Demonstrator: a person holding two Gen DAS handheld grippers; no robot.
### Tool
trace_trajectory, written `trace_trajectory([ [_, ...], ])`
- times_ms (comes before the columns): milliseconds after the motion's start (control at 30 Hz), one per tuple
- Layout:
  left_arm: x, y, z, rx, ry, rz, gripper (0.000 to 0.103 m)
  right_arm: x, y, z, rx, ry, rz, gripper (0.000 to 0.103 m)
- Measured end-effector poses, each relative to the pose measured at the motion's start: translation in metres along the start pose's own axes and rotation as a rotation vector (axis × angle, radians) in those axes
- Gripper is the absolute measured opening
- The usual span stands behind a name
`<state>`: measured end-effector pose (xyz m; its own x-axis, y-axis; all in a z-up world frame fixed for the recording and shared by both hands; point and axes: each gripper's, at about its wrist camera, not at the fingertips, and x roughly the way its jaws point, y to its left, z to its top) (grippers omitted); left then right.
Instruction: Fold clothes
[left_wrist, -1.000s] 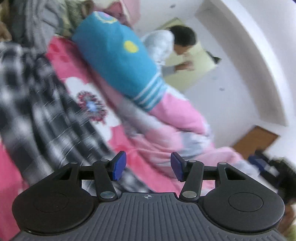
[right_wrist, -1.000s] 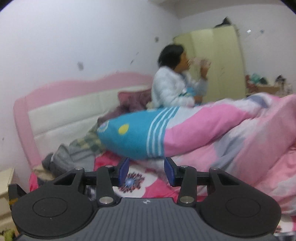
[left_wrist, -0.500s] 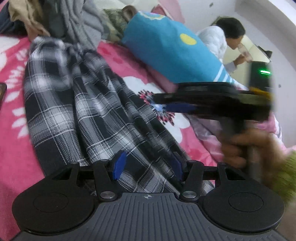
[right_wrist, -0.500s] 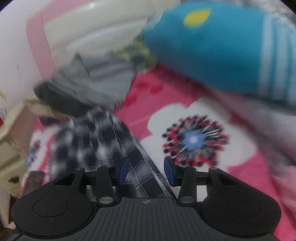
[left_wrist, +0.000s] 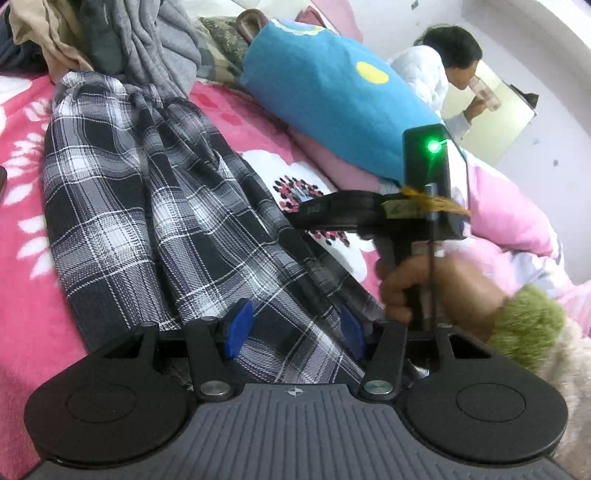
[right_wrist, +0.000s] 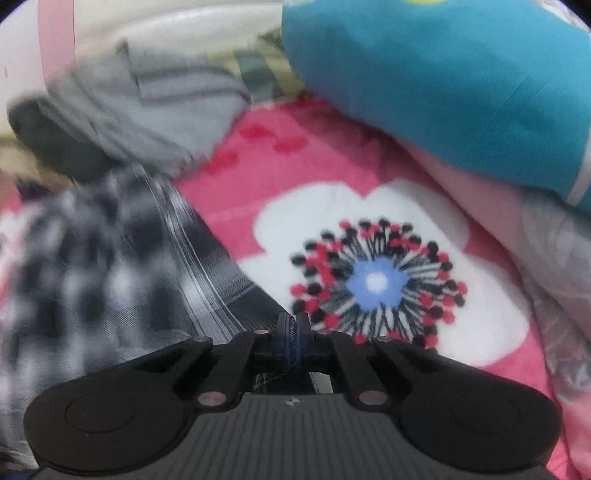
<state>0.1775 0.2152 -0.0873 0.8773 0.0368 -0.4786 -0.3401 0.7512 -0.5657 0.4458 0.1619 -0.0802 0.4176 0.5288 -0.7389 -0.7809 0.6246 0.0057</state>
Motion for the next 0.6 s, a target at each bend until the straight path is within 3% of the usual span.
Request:
trace_trajectory([
  [67, 0.001, -0.001, 0.000, 0.008, -0.003, 0.003, 0.053, 0.004, -0.004, -0.002, 0.026, -0.009, -0.014, 0.006],
  [167, 0.001, -0.001, 0.001, 0.015, -0.007, 0.003, 0.053, -0.021, -0.033, 0.004, 0.197, -0.079, -0.032, 0.009],
  [267, 0.002, 0.000, 0.002, 0.017, -0.004, 0.001, 0.053, -0.080, -0.075, -0.001, 0.351, -0.161, -0.060, 0.011],
  [333, 0.002, -0.001, 0.002, 0.017, -0.002, 0.003, 0.053, -0.127, -0.087, -0.012, 0.365, -0.187, -0.070, 0.013],
  [400, 0.002, -0.001, 0.002, 0.016, -0.001, 0.004, 0.053, -0.167, -0.094, -0.031, 0.340, -0.173, -0.088, 0.023],
  [467, 0.002, -0.002, 0.002, 0.015, 0.000, 0.005, 0.053, -0.194, -0.095, -0.056, 0.304, -0.127, -0.116, 0.045],
  [600, 0.001, -0.003, 0.002, 0.010, -0.003, 0.008, 0.053, -0.196, -0.086, -0.110, 0.247, 0.041, -0.162, 0.045],
])
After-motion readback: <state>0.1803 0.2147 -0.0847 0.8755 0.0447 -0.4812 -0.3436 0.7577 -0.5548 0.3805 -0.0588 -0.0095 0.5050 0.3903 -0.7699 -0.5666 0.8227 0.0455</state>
